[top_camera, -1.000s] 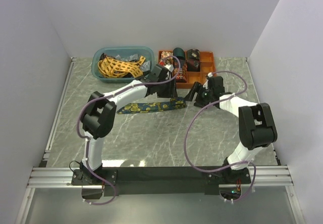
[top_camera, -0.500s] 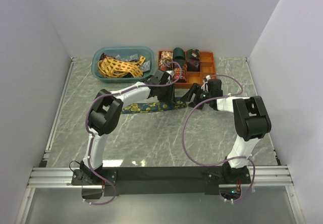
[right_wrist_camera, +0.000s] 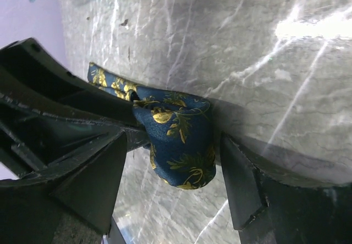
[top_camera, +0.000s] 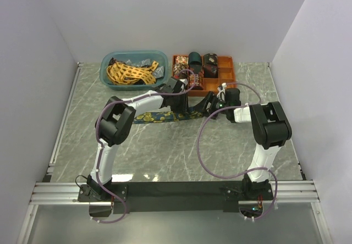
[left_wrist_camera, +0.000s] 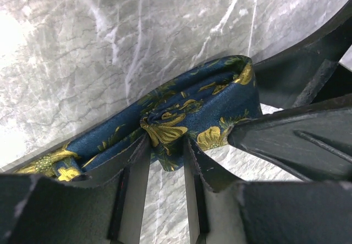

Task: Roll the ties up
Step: Roll the tie

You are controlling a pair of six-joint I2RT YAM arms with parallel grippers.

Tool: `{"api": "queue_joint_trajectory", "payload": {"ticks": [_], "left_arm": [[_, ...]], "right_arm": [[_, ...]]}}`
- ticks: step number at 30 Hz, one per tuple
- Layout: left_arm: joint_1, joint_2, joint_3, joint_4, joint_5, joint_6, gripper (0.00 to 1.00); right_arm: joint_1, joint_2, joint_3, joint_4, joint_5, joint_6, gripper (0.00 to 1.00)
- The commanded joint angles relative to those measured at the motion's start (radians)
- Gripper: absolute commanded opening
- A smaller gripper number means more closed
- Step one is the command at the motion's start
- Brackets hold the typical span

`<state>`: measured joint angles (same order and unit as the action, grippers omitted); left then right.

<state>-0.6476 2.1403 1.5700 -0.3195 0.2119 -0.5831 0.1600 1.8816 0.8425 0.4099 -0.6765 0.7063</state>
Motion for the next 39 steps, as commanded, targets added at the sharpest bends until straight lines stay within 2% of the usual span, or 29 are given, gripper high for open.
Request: {"api": "queue_joint_trajectory", "payload": {"ticks": [1,8,11,12,14,15,17,18,19,21,22,24,25,27,28,33,39], "left_arm": [[0.02,0.009,-0.033,0.02,0.023,-0.03,0.36],[0.025,0.018,-0.056,0.056,0.083,-0.072,0.37],[0.026,0.013,-0.074,0.066,0.101,-0.084,0.37],[0.025,0.01,-0.079,0.068,0.1,-0.087,0.37],[0.026,0.004,-0.088,0.069,0.09,-0.087,0.38],[0.028,-0.012,-0.096,0.072,0.086,-0.087,0.39],[0.029,-0.049,-0.113,0.079,0.067,-0.086,0.43],[0.034,-0.063,-0.113,0.068,0.058,-0.083,0.45],[0.037,-0.075,-0.111,0.06,0.047,-0.08,0.49],[0.057,-0.124,-0.123,0.043,0.027,-0.077,0.57],[0.069,-0.144,-0.131,0.042,0.026,-0.077,0.65],[0.112,-0.21,-0.171,0.045,0.029,-0.084,0.74],[0.129,-0.233,-0.188,0.051,0.029,-0.084,0.83],[0.178,-0.302,-0.238,0.053,0.02,-0.075,0.91],[0.193,-0.324,-0.252,0.042,0.012,-0.063,0.99],[0.304,-0.445,-0.373,0.016,-0.074,-0.012,0.99],[0.365,-0.517,-0.484,-0.018,-0.195,0.031,0.99]], "right_arm": [[0.015,0.047,-0.043,0.013,-0.003,0.002,0.75],[0.045,0.088,-0.033,0.04,0.0,0.015,0.68],[0.046,0.09,-0.029,0.044,0.002,0.013,0.58],[0.046,0.085,-0.026,0.027,0.008,0.004,0.46],[0.044,0.067,-0.017,-0.008,0.025,-0.037,0.37],[0.044,0.059,-0.004,-0.055,0.047,-0.057,0.2],[0.044,0.031,0.03,-0.12,0.074,-0.121,0.11],[0.046,0.022,0.046,-0.203,0.112,-0.149,0.03],[0.046,0.002,0.059,-0.247,0.13,-0.206,0.01],[0.046,-0.021,0.105,-0.372,0.176,-0.267,0.0],[0.044,-0.039,0.127,-0.414,0.227,-0.331,0.0],[0.046,-0.053,0.197,-0.57,0.281,-0.395,0.0],[0.049,-0.064,0.222,-0.617,0.345,-0.453,0.0],[0.056,-0.071,0.294,-0.737,0.418,-0.504,0.0],[0.062,-0.072,0.32,-0.778,0.458,-0.549,0.0],[0.124,-0.042,0.464,-0.95,0.777,-0.619,0.0],[0.254,0.042,0.553,-1.039,1.154,-0.637,0.0]]}}
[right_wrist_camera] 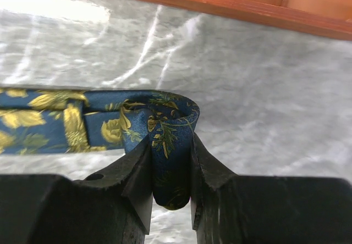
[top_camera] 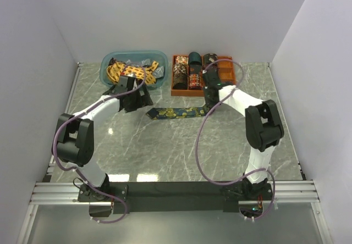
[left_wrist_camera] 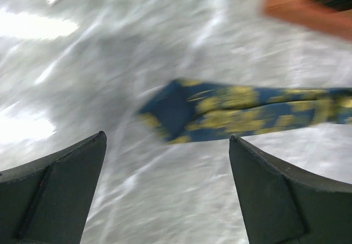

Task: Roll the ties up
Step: Roll the tie

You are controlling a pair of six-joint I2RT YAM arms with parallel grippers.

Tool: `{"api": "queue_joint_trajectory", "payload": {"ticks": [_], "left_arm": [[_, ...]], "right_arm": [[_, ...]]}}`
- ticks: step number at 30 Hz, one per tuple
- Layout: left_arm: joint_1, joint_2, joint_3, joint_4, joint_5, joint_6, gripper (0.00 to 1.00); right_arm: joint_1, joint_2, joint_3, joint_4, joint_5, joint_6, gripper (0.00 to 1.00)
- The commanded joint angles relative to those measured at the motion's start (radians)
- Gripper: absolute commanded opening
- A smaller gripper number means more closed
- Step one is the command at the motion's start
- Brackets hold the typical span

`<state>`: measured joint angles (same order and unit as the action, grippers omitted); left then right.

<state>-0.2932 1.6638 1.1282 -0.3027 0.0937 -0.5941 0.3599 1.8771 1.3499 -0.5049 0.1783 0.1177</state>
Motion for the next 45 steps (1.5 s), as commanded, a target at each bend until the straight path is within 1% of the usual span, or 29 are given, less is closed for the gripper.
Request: {"api": "queue_joint_trajectory", "payload": {"ticks": [1,3,4,5,9,11,12,15,19,20,22,23,25,27,28,32,40,45], "left_arm": [[0.017,-0.048,-0.054,-0.033,-0.081,0.043,0.99],[0.028,-0.065,-0.083,-0.026,-0.089,0.048,0.99],[0.031,-0.067,-0.088,-0.024,-0.091,0.05,0.99],[0.032,-0.068,-0.09,-0.027,-0.129,0.054,0.99],[0.043,-0.062,-0.082,-0.032,-0.137,0.057,1.0],[0.045,-0.062,-0.077,-0.035,-0.137,0.054,1.0],[0.045,-0.062,-0.076,-0.038,-0.137,0.053,0.99],[0.046,-0.07,-0.07,-0.041,-0.134,0.053,1.0],[0.046,-0.075,-0.065,-0.045,-0.134,0.054,1.0],[0.046,-0.075,-0.062,-0.047,-0.132,0.054,1.0],[0.046,-0.076,-0.061,-0.047,-0.124,0.057,1.0],[0.046,-0.075,-0.061,-0.047,-0.121,0.057,0.99],[0.046,-0.078,-0.062,-0.047,-0.114,0.057,0.99],[0.046,-0.078,-0.061,-0.046,-0.109,0.057,0.99],[0.046,-0.078,-0.059,-0.044,-0.104,0.059,0.99],[0.046,-0.075,-0.061,-0.042,-0.101,0.056,0.99],[0.045,-0.07,-0.067,-0.032,-0.065,0.047,1.0],[0.045,-0.058,-0.064,-0.026,-0.035,0.045,0.99]], "right_arm": [[0.068,0.069,0.055,-0.133,0.341,-0.046,0.0],[0.122,0.094,0.092,-0.159,0.429,-0.049,0.0],[0.137,0.123,0.106,-0.17,0.504,-0.049,0.0],[0.157,0.14,0.136,-0.182,0.522,-0.05,0.0],[0.261,0.22,0.212,-0.243,0.61,-0.047,0.01],[0.289,0.269,0.253,-0.264,0.659,-0.047,0.02],[0.301,0.28,0.267,-0.28,0.659,-0.047,0.02],[0.338,0.32,0.317,-0.305,0.632,-0.035,0.05],[0.373,0.399,0.405,-0.362,0.555,-0.009,0.09],[0.376,0.415,0.435,-0.374,0.537,-0.003,0.15],[0.378,0.439,0.454,-0.389,0.486,0.013,0.2],[0.376,0.445,0.459,-0.388,0.468,0.016,0.26],[0.375,0.456,0.468,-0.389,0.435,0.029,0.31],[0.375,0.459,0.472,-0.392,0.423,0.036,0.34],[0.376,0.459,0.476,-0.394,0.409,0.042,0.39],[0.376,0.438,0.469,-0.399,0.386,0.057,0.48],[0.376,0.372,0.45,-0.406,0.372,0.082,0.52],[0.376,0.324,0.463,-0.402,0.331,0.085,0.61]]}}
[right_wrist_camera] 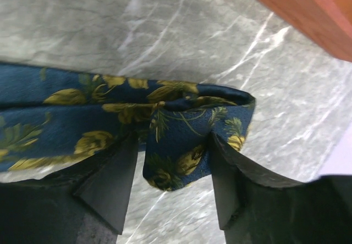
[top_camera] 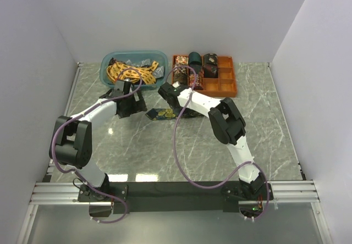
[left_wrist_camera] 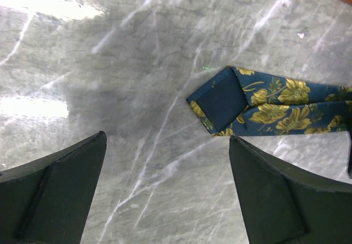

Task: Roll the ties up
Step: Roll the tie

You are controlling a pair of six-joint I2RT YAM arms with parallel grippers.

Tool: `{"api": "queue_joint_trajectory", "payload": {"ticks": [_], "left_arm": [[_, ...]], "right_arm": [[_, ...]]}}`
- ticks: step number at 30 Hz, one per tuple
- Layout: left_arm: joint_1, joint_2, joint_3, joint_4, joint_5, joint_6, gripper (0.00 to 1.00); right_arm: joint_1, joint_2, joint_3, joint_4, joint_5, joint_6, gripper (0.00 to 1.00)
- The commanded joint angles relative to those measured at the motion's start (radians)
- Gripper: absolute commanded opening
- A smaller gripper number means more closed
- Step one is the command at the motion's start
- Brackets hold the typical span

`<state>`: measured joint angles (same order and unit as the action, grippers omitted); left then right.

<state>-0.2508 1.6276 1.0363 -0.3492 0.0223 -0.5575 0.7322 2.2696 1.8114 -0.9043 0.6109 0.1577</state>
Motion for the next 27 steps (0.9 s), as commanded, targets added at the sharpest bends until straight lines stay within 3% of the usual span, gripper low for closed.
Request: {"api": "queue_joint_trajectory", "payload": {"ticks": [1,9,17,21,27], "left_arm": [[0.002,-0.018,0.03,0.021,0.05,0.008,0.99],[-0.03,0.002,0.093,0.009,0.099,-0.024,0.99],[-0.201,0.116,0.321,-0.053,0.102,-0.05,0.95],[-0.278,0.202,0.489,-0.076,0.125,-0.061,0.84],[-0.38,0.343,0.684,-0.094,0.165,-0.048,0.62]], "right_arm": [[0.004,-0.074,0.011,-0.002,-0.109,0.046,0.63],[-0.02,-0.225,0.002,0.057,-0.189,0.078,0.68],[-0.238,-0.523,-0.343,0.365,-0.586,0.193,0.79],[-0.381,-0.63,-0.587,0.557,-0.766,0.267,0.83],[-0.545,-0.676,-0.779,0.794,-0.965,0.365,0.81]]}}
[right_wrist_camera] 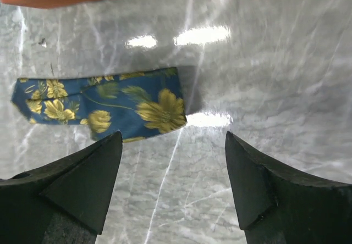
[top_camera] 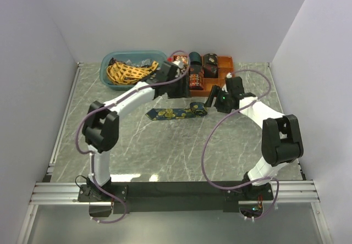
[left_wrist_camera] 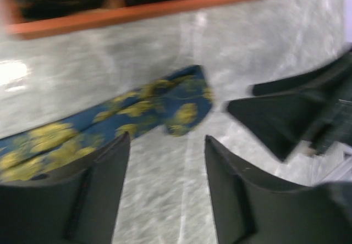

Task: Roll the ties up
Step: Roll the tie

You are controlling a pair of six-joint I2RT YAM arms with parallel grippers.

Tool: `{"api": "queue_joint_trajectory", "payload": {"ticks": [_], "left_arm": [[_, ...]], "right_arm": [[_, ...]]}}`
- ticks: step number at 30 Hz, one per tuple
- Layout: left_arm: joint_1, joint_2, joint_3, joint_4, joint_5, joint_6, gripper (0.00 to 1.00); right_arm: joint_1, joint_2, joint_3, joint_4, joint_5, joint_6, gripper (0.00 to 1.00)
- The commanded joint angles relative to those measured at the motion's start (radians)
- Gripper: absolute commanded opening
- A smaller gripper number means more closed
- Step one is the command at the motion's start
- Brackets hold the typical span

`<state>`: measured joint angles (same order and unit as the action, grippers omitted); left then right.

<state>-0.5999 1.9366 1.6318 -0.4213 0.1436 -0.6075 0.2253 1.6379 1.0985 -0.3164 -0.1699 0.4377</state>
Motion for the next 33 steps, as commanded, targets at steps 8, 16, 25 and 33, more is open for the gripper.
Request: {"api": "queue_joint_trajectory", "payload": {"ticks": [8,16,25,33], "left_arm": [[-0.078,0.186,0.191,-0.004,0.129,0.011,0.52],[-0.077,0.265,0.2,-0.01,0.091,0.018,0.45],[-0.072,0.278,0.149,0.003,0.053,0.029,0.4],[-0.07,0.308,0.145,-0.001,0.04,0.023,0.4]], "right_arm": [[-0.142,0.022,-0.17,0.413,-0.316,0.168,0.8],[-0.159,0.092,-0.2,0.485,-0.376,0.171,0.8],[-0.161,0.175,-0.215,0.553,-0.459,0.182,0.8],[-0.138,0.227,-0.244,0.64,-0.525,0.223,0.8]]}}
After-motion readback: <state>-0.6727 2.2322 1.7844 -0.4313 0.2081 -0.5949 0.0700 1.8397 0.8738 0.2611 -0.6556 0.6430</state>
